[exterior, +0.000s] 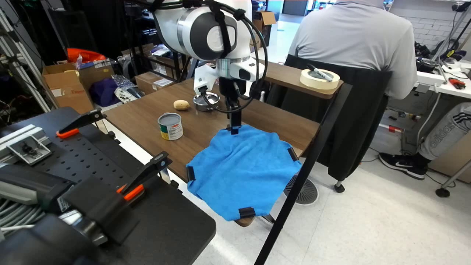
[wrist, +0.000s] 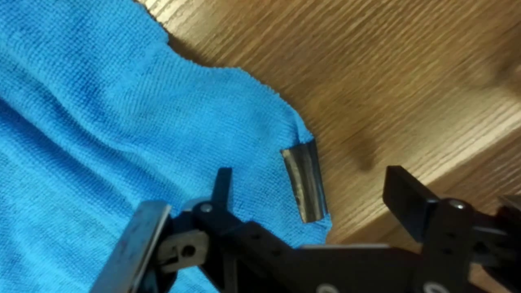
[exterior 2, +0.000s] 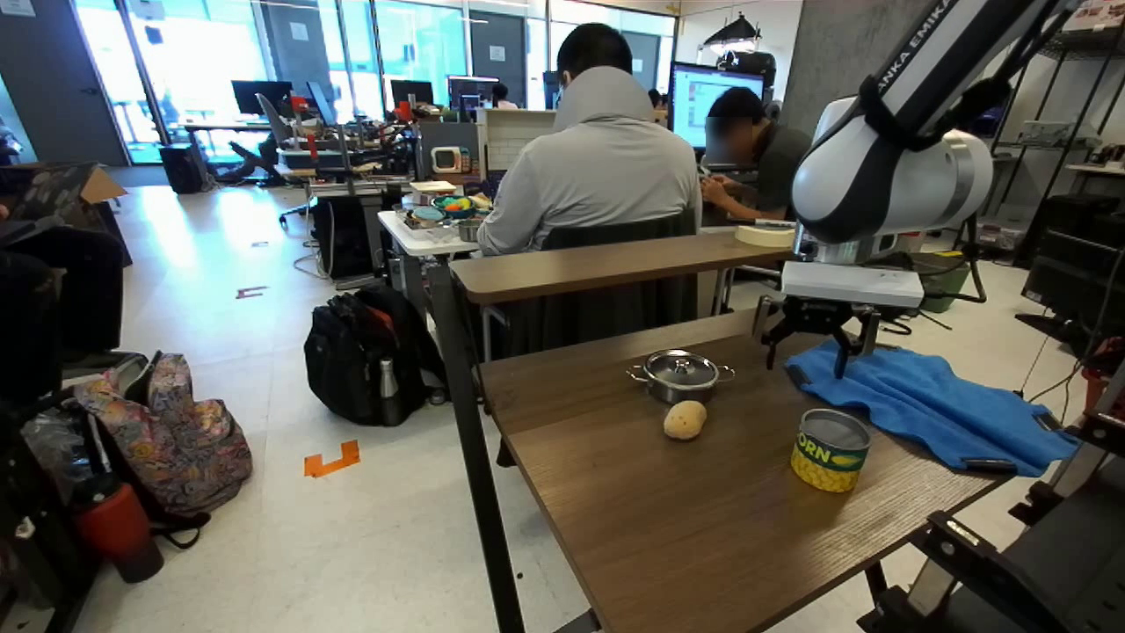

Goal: Fold the top left corner of the blue towel towards the center

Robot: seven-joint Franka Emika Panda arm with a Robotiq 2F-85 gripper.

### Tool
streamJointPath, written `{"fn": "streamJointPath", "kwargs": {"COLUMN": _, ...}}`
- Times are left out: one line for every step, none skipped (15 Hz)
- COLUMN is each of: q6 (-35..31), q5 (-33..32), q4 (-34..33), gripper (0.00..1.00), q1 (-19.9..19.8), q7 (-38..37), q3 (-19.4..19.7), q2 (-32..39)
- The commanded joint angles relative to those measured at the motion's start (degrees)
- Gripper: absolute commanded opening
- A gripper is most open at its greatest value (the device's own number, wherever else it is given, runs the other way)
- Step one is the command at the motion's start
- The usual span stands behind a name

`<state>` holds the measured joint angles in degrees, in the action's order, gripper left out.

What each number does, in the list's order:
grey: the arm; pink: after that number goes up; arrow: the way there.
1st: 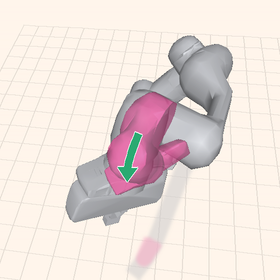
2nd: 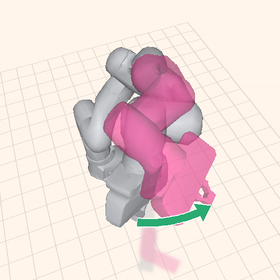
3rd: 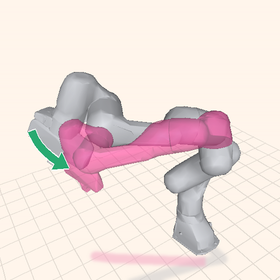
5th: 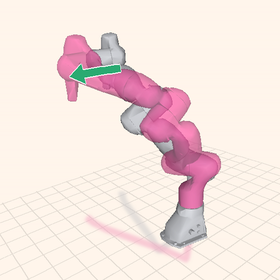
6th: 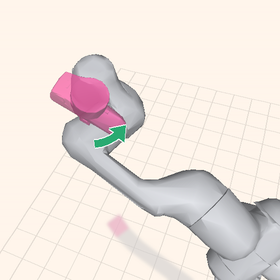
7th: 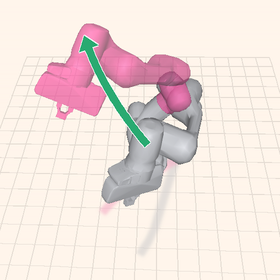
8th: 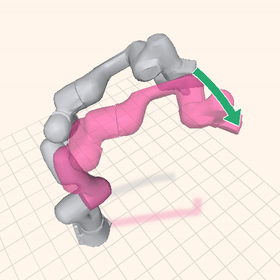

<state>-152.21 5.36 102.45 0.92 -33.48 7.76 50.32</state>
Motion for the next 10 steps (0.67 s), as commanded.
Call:
{"fn": "streamJointPath", "kwargs": {"q6": 1.0, "q5": 1.8, "q4": -3.2, "gripper": 0.64, "q1": 0.2, "q7": 2.1, "q3": -0.1, "q2": 2.1}}
{"fn": "streamJointPath", "kwargs": {"q6": 0.9, "q5": 1.9, "q4": -3.5, "gripper": 0.55, "q1": 0.3, "q7": 2.3, "q3": -0.1, "q2": 2.4}}
{"fn": "streamJointPath", "kwargs": {"q6": 1.0, "q5": 2.0, "q4": -3.8, "gripper": 0.48, "q1": 0.4, "q7": 2.4, "q3": -0.1, "q2": 2.6}}
{"fn": "streamJointPath", "kwargs": {"q6": 1.1, "q5": 2.1, "q4": -4.1, "gripper": 0.39, "q1": 0.4, "q7": 2.5, "q3": -0.1, "q2": 2.8}}
{"fn": "streamJointPath", "kwargs": {"q6": 1.1, "q5": 2.2, "q4": -4.3, "gripper": 0.33, "q1": 0.4, "q7": 2.7, "q3": -0.1, "q2": 2.9}}
{"fn": "streamJointPath", "kwargs": {"q6": 1.2, "q5": 2.3, "q4": -4.5, "gripper": 0.26, "q1": 0.4, "q7": 2.9, "q3": -0.2, "q2": 2.9}}
{"fn": "streamJointPath", "kwargs": {"q6": 1.2, "q5": 2.4, "q4": -4.4, "gripper": 0.17, "q1": 0.4, "q7": 3.0, "q3": -0.3, "q2": 2.7}}
{"fn": "streamJointPath", "kwargs": {"q6": 2.2, "q5": 2.6, "q4": -4.0, "gripper": 0.10, "q1": 0.0, "q7": 3.7, "q3": -0.8, "q2": 2.0}}
{"fn": "streamJointPath", "kwargs": {"q6": 2.4, "q5": 2.9, "q4": -3.3, "gripper": 0.02, "q1": -0.3, "q7": 4.3, "q3": -1.2, "q2": 1.2}}
{"fn": "streamJointPath", "kwargs": {"q6": 2.5, "q5": 3.3, "q4": -2.5, "gripper": 0.01, "q1": -0.5, "q7": 4.9, "q3": -1.5, "q2": 0.2}}
